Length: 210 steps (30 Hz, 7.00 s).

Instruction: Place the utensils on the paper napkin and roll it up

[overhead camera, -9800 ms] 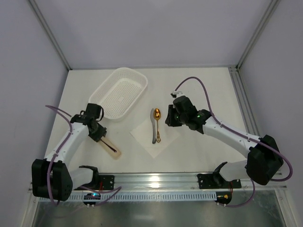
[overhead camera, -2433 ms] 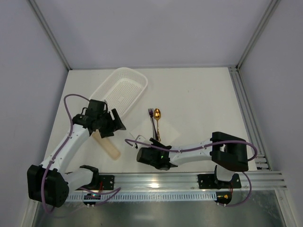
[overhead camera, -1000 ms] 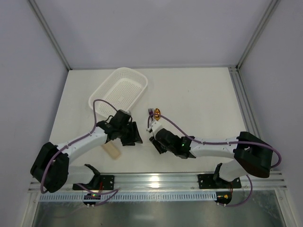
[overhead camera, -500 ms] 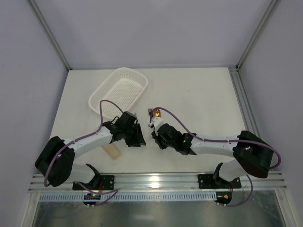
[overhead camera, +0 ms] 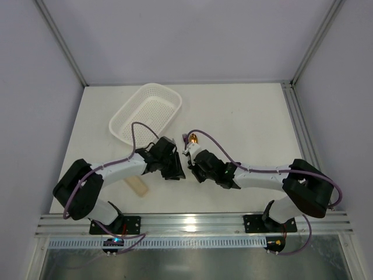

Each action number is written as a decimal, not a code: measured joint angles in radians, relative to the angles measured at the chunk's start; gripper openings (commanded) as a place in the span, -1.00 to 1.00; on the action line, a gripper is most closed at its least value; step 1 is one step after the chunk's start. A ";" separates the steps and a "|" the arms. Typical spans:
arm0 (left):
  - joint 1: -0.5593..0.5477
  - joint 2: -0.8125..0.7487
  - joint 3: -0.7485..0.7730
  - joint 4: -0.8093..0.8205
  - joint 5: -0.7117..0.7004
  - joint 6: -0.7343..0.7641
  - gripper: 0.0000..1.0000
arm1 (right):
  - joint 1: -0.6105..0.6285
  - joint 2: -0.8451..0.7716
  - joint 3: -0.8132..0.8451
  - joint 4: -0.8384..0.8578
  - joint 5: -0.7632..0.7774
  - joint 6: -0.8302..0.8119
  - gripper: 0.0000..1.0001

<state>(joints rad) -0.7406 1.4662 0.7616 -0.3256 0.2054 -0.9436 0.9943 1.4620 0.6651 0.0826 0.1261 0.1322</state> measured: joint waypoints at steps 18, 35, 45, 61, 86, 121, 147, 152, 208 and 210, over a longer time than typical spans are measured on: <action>-0.017 0.090 0.057 0.040 -0.019 -0.023 -0.37 | -0.028 0.020 0.004 0.008 -0.010 0.001 -0.92; -0.018 0.159 0.099 0.039 -0.045 -0.023 -0.39 | -0.102 -0.019 0.054 -0.127 -0.010 0.137 -0.25; -0.018 0.187 0.142 0.039 -0.048 -0.023 -0.39 | -0.265 -0.098 0.056 -0.287 -0.058 0.428 0.44; -0.027 0.237 0.188 0.038 -0.048 -0.024 -0.41 | -0.336 -0.082 0.077 -0.415 -0.023 0.763 0.63; -0.037 0.253 0.189 0.045 -0.048 -0.045 -0.41 | -0.342 -0.069 -0.047 -0.243 -0.045 1.104 0.64; -0.041 0.269 0.230 0.013 -0.056 -0.045 -0.42 | -0.342 -0.204 -0.263 0.281 -0.269 0.591 0.56; -0.063 0.321 0.299 0.007 -0.058 -0.048 -0.43 | -0.342 -0.288 -0.296 0.202 -0.245 0.551 0.18; -0.063 0.321 0.299 0.007 -0.059 -0.048 -0.43 | -0.342 -0.338 -0.305 0.233 -0.258 0.508 0.13; -0.103 0.272 0.312 -0.154 -0.210 0.003 -0.89 | -0.342 -0.198 -0.179 0.051 -0.181 0.423 -0.92; -0.103 0.272 0.311 -0.158 -0.216 0.003 -0.87 | -0.342 -0.198 -0.179 0.051 -0.185 0.420 -0.92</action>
<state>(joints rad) -0.8440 1.7378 1.0725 -0.4835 -0.0105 -0.9409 0.6525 1.2636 0.4866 0.1333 -0.0589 0.5518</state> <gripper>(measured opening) 0.060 0.042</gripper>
